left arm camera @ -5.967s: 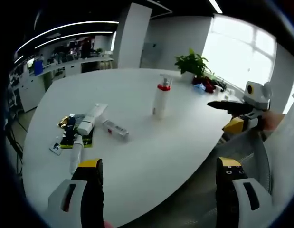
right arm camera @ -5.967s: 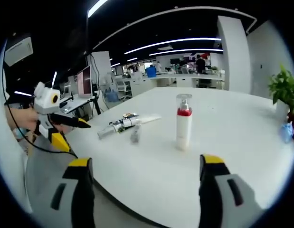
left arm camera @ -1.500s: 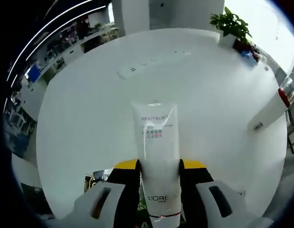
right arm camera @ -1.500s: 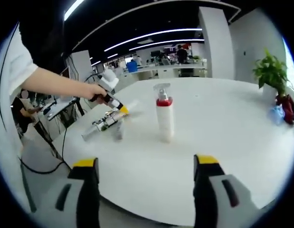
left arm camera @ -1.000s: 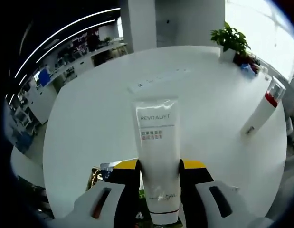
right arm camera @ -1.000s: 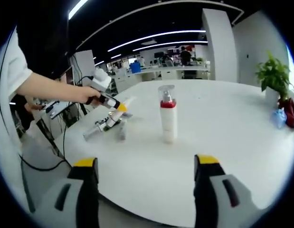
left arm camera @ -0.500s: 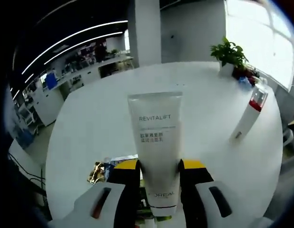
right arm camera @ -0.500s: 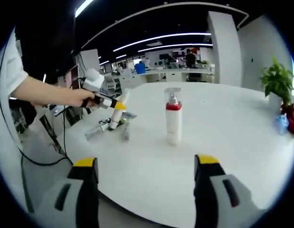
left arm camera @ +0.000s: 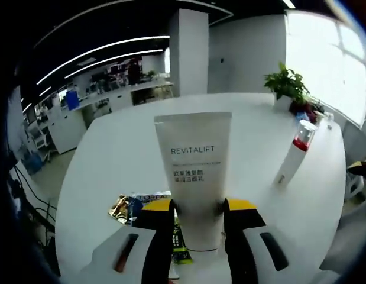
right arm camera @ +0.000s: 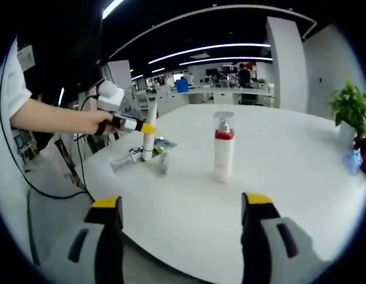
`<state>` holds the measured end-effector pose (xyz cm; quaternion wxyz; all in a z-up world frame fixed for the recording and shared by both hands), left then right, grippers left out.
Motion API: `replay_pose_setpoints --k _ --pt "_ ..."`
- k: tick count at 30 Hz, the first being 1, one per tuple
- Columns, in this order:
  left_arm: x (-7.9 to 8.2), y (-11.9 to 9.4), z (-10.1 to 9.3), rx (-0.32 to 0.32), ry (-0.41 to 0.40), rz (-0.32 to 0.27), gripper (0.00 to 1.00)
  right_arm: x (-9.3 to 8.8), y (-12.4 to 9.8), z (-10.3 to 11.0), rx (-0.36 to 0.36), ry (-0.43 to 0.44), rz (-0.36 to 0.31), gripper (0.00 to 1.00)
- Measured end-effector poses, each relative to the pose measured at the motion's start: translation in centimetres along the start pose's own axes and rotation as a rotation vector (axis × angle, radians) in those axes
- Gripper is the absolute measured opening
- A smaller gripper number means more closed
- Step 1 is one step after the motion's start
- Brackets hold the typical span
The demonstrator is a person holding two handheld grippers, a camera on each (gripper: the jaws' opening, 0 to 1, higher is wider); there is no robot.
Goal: Arrange the skincare products in the storage area until every visible bottle or jar stands upright without overlapping.
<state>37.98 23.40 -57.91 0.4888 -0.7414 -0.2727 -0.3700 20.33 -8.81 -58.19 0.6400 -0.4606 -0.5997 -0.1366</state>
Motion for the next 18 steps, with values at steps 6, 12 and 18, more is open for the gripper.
replay_pose_setpoints --k 6,12,18 --pt "-0.4 -2.3 -2.1 -0.022 -0.041 -0.05 0.29 0.0 0.0 0.2 0.01 -0.02 -0.001 0.83" --pt "-0.9 -4.0 -3.9 -0.04 -0.112 -0.083 0.29 0.0 0.1 0.4 0.025 -0.042 -0.001 0.82" --pt "-2.4 -5.0 -5.4 -0.042 -0.173 -0.071 0.29 0.1 0.1 0.8 0.042 -0.068 0.008 0.81"
Point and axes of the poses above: the point that each gripper's makers call its tool centre point, and the gripper's own axes: y roughly forward along the fingers, z roughly to its left, x roughly out of its top, the point moved 10 cm from there along -y, roughly backward along the fingers, and after that the axes turned 15 degrees about -y, right-handed, at the moved point
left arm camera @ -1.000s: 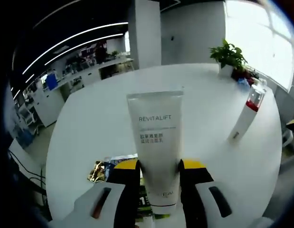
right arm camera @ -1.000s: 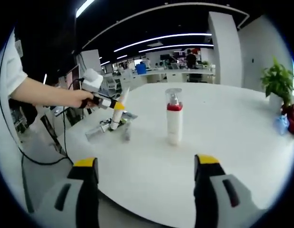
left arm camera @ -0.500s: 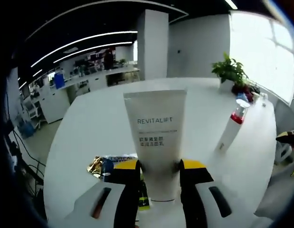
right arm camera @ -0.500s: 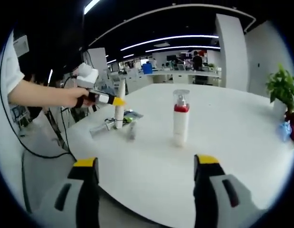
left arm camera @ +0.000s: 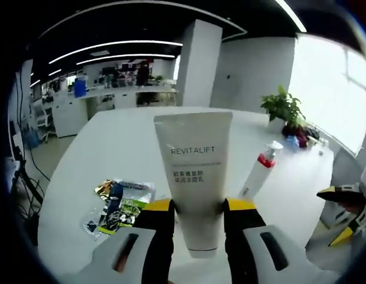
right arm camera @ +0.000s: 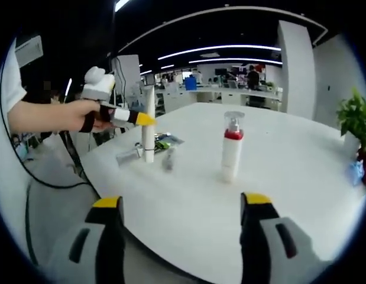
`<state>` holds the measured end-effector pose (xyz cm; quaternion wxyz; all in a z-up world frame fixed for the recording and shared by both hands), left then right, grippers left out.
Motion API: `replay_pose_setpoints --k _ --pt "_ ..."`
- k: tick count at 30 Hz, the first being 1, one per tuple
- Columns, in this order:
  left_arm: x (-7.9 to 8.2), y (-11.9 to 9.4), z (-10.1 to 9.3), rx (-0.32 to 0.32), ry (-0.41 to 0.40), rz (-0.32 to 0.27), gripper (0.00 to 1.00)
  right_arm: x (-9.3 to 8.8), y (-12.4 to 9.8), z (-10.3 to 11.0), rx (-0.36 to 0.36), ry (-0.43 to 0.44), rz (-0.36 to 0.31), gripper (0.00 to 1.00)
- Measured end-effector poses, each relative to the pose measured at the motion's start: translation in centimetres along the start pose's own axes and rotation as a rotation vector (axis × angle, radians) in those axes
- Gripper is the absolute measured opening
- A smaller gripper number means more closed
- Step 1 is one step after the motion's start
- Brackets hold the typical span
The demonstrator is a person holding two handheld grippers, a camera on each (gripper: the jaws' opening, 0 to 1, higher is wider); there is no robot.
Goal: Arrange the skincare products in the storage area until every visible bottle or jar stands upright without overlapping.
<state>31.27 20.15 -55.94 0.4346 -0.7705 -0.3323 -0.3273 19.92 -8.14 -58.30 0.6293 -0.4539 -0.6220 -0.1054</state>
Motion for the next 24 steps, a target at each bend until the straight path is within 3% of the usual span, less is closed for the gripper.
replay_pose_setpoints --k 8,14,16,24 --pt "-1.1 -1.7 -1.8 -0.003 -0.062 -0.007 0.29 0.2 0.0 0.3 0.017 -0.016 0.001 0.8" --pt "-1.2 -3.2 -3.2 -0.034 -0.13 -0.015 0.29 0.8 0.2 0.9 0.046 -0.102 0.015 0.83" --pt "-1.1 -3.8 -3.7 -0.048 -0.17 -0.031 0.29 1.5 0.3 1.1 0.053 -0.12 0.005 0.82" --pt "-1.3 -5.5 -5.6 -0.081 -0.19 -0.042 0.29 5.7 2.4 1.7 0.112 -0.139 -0.13 0.75"
Point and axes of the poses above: the point that each gripper's makers call its tool centre point, and the gripper's own axes: y roughly forward along the fingers, z roughly to its left, x roughly out of its top, the point moved 10 cm from there along -y, roughly backward along the fingers, and after that the axes turned 15 degrees about -y, right-handed, at the moved point
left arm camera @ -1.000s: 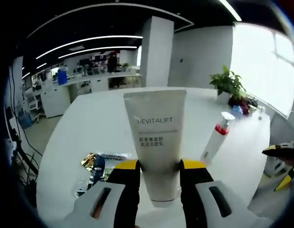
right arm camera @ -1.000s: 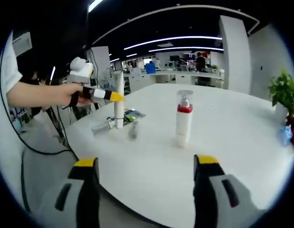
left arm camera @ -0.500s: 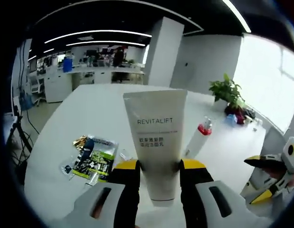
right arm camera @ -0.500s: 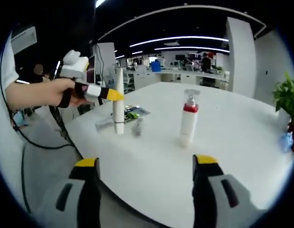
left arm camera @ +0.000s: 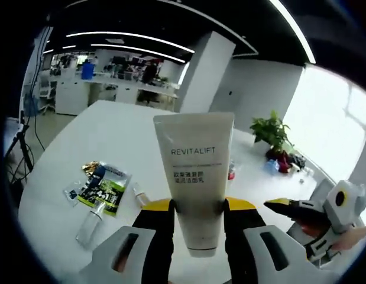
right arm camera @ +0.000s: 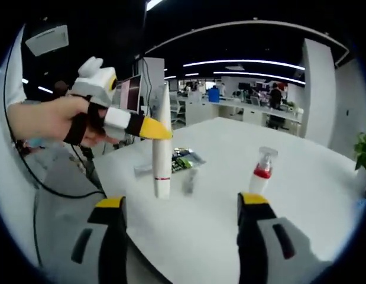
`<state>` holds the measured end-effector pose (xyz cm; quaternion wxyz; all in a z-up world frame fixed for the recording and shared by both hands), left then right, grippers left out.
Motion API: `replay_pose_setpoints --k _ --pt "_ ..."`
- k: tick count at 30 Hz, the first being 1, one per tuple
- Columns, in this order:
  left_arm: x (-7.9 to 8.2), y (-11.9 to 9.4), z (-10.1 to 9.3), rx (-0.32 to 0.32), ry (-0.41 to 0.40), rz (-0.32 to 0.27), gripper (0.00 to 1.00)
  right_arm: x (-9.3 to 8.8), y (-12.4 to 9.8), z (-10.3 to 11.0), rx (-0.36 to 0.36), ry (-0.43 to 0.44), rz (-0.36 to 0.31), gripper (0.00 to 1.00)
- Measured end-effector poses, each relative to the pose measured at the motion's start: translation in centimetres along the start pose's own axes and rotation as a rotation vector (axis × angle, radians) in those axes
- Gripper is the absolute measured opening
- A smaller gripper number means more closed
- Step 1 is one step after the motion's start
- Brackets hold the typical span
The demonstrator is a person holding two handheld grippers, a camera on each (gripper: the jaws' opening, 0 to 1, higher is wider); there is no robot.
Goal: Arrange the skincare products in the storage area until every visible bottle or jar stands upright without overlapping.
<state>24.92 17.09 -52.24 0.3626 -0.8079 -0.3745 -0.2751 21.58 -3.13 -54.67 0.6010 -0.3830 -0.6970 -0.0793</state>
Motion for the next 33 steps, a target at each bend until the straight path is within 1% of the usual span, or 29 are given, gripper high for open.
replay_pose_setpoints --k 2,4,5,8,12,15,19,23,29,32,33 --pt "-0.3 -0.1 -0.4 -0.006 -0.001 0.009 0.29 0.8 0.7 0.2 0.018 -0.002 -0.029 0.74" --pt "-0.5 -0.2 -0.8 -0.016 -0.005 0.013 0.29 1.3 1.3 0.4 0.032 -0.007 -0.046 0.72" --pt "-0.7 -0.2 -1.2 -0.022 -0.014 0.015 0.29 1.5 1.8 0.6 0.053 -0.015 -0.054 0.71" --pt "-1.2 -0.3 -2.6 -0.047 -0.017 0.029 0.29 1.7 2.7 1.0 0.089 -0.036 -0.056 0.67" --pt "-1.5 -0.5 -4.2 -0.077 -0.01 0.049 0.29 1.8 2.9 0.8 0.087 -0.037 -0.063 0.61" --pt "-1.4 -0.7 -4.8 -0.093 -0.02 0.045 0.29 2.0 2.6 0.1 0.07 -0.012 -0.079 0.53" --pt "-1.3 -0.8 -5.1 -0.102 -0.024 0.047 0.29 2.2 2.4 -0.3 0.057 -0.001 -0.089 0.36" --pt "-1.3 -0.7 -5.4 -0.113 -0.021 0.052 0.29 2.1 2.4 -0.3 0.071 0.021 -0.082 0.24" --pt "-1.2 -0.7 -5.5 -0.123 -0.009 0.06 0.29 2.1 2.2 -0.4 0.07 0.035 -0.097 0.22" --pt "-1.2 -0.7 -5.6 -0.131 0.01 0.069 0.3 1.9 2.2 -0.4 0.098 0.087 -0.099 0.21" --pt "-1.2 -0.8 -5.6 -0.133 0.01 0.071 0.3 1.8 2.1 -0.4 0.11 0.105 -0.11 0.2"
Point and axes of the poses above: the point that each gripper's makers call its tool centre point, and the gripper's own axes: y roughly forward along the fingers, z roughly to its left, x roughly out of its top, the point moved 10 cm from there along -y, roughly backward along the fingers, and after that the axes turned 15 degrees about -y, right-handed, at the moved point
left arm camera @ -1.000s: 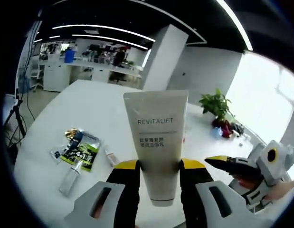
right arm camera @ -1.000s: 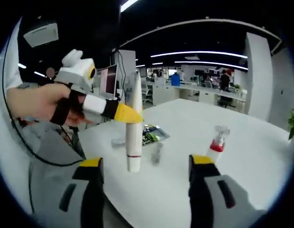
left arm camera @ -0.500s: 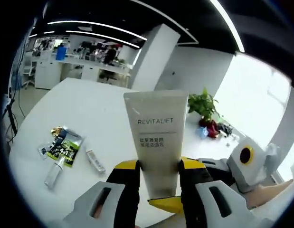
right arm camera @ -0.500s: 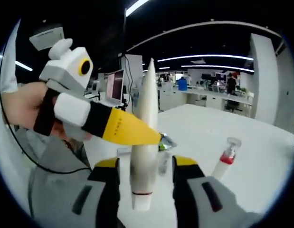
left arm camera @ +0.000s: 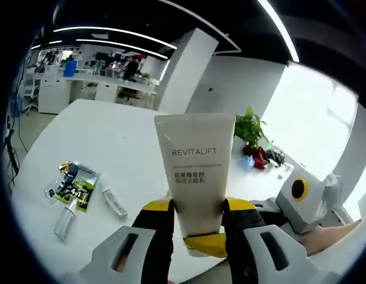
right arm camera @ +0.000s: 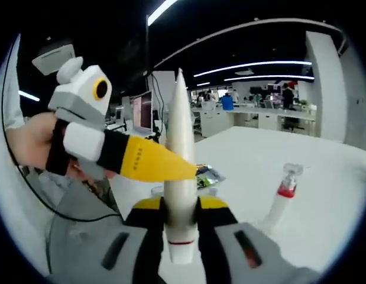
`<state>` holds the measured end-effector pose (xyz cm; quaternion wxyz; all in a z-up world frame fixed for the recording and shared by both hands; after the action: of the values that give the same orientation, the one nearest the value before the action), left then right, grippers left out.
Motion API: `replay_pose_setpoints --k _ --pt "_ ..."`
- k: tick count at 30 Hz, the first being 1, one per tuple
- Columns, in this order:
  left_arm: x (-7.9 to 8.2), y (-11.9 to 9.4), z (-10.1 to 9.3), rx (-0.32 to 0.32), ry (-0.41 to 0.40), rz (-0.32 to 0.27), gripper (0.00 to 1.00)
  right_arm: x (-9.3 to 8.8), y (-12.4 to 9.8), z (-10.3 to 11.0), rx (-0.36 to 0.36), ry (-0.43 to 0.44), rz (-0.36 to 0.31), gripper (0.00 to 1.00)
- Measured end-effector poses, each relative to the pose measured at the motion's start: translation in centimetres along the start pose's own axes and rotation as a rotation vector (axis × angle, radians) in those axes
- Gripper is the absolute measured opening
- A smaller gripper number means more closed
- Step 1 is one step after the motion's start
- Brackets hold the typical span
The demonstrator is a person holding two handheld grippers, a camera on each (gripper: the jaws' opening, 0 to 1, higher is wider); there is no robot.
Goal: Arrange the skincare products in the storage area until every visible bottle or jar stands upright without overlapping.
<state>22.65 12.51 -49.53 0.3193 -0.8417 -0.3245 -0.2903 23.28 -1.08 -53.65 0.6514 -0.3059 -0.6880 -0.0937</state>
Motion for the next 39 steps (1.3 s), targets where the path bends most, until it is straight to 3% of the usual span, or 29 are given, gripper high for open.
replay_pose_setpoints --k 5,9,16,21,26,35,39 --pt "0.1 -0.3 -0.1 -0.086 0.009 0.058 0.29 -0.8 -1.0 -0.4 0.093 0.179 -0.069 0.19" --pt "0.1 -0.5 -0.3 -0.183 0.045 0.106 0.27 -1.0 -1.9 -0.9 0.159 0.225 -0.094 0.18" --pt "1.0 -1.0 -1.1 -0.356 0.117 0.182 0.27 -0.6 -3.3 -1.2 0.36 0.338 -0.183 0.18" --pt "1.8 -1.0 -1.8 -0.456 0.205 0.253 0.26 -0.1 -3.5 -0.9 0.446 0.363 -0.21 0.19" --pt "2.7 -1.3 -2.0 -0.49 0.238 0.283 0.25 0.2 -3.2 -1.1 0.503 0.39 -0.259 0.19" --pt "3.8 -1.4 -2.4 -0.582 0.289 0.354 0.2 0.9 -3.1 -1.5 0.594 0.336 -0.311 0.19" --pt "3.8 -1.1 -2.8 -0.611 0.318 0.388 0.18 1.4 -3.0 -1.4 0.62 0.272 -0.324 0.19"
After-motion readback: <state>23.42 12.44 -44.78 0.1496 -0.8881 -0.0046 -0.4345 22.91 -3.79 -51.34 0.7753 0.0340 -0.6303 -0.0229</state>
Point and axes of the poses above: the point that each gripper's makers call its tool centre point, and the gripper's own axes: y roughly forward along the fingers, z roughly to its left, x roughly out of its top, the point moved 10 cm from there along -y, roughly backward along the fingers, and after that the axes turned 15 degrees about -y, right-handed, at the moved point
